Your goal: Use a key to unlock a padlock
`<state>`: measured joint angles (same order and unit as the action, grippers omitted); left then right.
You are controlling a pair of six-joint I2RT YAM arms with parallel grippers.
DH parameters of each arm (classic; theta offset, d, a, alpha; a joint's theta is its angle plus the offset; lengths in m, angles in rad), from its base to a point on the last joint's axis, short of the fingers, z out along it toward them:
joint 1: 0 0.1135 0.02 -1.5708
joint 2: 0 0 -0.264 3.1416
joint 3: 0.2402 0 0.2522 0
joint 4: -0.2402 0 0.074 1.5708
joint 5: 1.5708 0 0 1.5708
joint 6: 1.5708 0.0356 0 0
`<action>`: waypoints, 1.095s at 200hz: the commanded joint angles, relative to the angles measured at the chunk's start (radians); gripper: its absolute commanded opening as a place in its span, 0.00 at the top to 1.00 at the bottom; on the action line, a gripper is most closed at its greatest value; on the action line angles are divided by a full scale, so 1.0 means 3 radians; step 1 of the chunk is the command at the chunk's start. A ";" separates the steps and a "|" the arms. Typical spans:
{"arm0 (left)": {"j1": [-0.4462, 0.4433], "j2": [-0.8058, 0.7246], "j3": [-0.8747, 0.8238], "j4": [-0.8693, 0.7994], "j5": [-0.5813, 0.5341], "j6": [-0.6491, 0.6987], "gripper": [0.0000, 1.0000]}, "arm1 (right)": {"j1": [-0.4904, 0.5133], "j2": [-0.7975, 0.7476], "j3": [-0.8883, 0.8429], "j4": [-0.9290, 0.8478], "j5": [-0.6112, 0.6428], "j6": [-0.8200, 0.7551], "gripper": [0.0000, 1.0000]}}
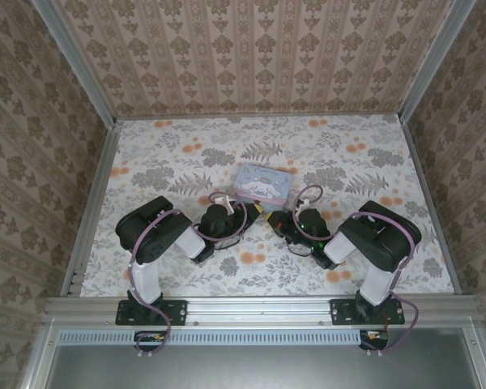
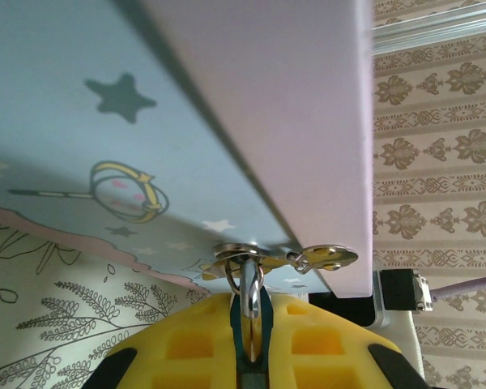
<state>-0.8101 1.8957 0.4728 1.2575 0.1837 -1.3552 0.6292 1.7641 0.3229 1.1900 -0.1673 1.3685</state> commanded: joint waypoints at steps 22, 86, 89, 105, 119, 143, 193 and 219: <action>0.0016 0.0001 0.0044 0.0123 -0.0040 0.0013 1.00 | 0.0020 -0.0187 0.0019 -0.0115 0.0062 -0.0049 1.00; 0.0011 0.0021 0.0051 0.0126 -0.0033 0.0023 1.00 | 0.0018 -0.0266 0.0084 -0.0232 0.0051 -0.0077 1.00; 0.0013 0.0021 0.0050 0.0124 -0.0032 0.0023 1.00 | 0.0019 -0.0262 0.0082 -0.0231 0.0049 -0.0077 1.00; 0.0011 0.0024 0.0050 0.0124 -0.0034 0.0018 1.00 | 0.0019 -0.0262 0.0094 -0.0240 0.0051 -0.0078 1.00; 0.0006 0.0021 0.0059 0.0124 -0.0032 0.0012 1.00 | 0.0020 -0.0249 0.0105 -0.0234 0.0049 -0.0077 1.00; -0.0007 0.0019 0.0080 0.0124 -0.0023 -0.0031 1.00 | 0.0019 -0.0197 0.0115 -0.0152 0.0069 -0.0057 1.00; -0.0109 -0.0043 0.0124 0.0148 -0.0102 -0.0298 1.00 | 0.0025 0.0133 0.0107 0.0490 0.0167 0.0262 1.00; -0.0177 -0.0096 0.0156 0.0149 -0.0176 -0.0422 1.00 | 0.0045 0.0127 0.0151 0.0498 0.0217 0.0345 1.00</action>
<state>-0.8227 1.8969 0.4824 1.2537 0.1150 -1.4239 0.6327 1.7935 0.3347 1.2541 -0.1520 1.4223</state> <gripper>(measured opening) 0.103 0.067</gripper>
